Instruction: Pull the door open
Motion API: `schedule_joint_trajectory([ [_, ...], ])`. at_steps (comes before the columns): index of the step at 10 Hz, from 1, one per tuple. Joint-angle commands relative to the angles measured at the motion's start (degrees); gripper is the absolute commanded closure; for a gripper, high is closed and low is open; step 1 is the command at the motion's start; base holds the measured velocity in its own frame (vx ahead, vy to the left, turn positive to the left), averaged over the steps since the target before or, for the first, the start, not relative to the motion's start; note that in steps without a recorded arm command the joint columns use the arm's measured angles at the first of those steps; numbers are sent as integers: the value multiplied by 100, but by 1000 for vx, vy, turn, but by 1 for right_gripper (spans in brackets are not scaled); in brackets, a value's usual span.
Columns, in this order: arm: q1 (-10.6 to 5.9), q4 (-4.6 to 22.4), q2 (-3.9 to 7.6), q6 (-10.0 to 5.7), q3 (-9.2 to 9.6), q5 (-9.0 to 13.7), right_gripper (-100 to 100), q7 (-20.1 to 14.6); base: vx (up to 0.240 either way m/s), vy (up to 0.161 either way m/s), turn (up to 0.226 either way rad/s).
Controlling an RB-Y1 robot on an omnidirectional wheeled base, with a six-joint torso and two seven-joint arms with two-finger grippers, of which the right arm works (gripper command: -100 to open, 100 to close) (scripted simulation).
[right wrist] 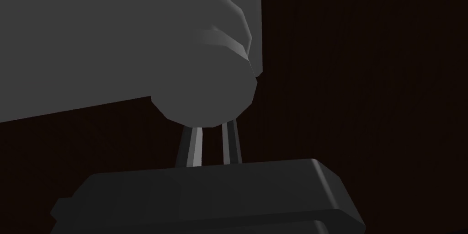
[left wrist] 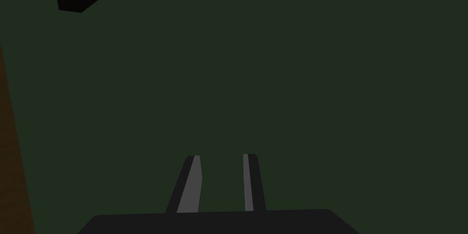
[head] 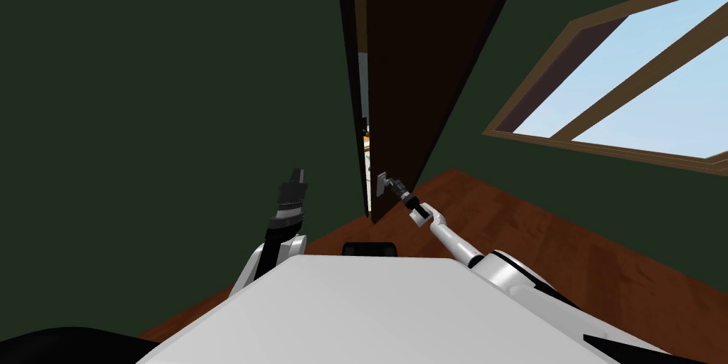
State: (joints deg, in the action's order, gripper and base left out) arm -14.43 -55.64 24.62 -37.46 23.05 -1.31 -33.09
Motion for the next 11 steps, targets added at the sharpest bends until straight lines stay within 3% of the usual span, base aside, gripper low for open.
schedule_joint_trajectory([
  [1, 84, -205, -63, -10, 112, -23, 100, -56, -7, -8, 16],
  [2, 84, -205, -63, -10, 112, -23, 100, -56, 0, 0, 0],
  [4, -11, -121, -41, -62, 275, 63, 100, -441, -12, -23, -18],
  [6, -11, -121, -41, -62, 275, 63, 100, -504, -12, -16, -2],
  [10, -163, 14, -4, -146, 539, 202, 100, -1154, -10, -27, -6],
  [11, -131, 19, 81, -9, 436, 309, -100, -1259, -16, -60, -19],
])
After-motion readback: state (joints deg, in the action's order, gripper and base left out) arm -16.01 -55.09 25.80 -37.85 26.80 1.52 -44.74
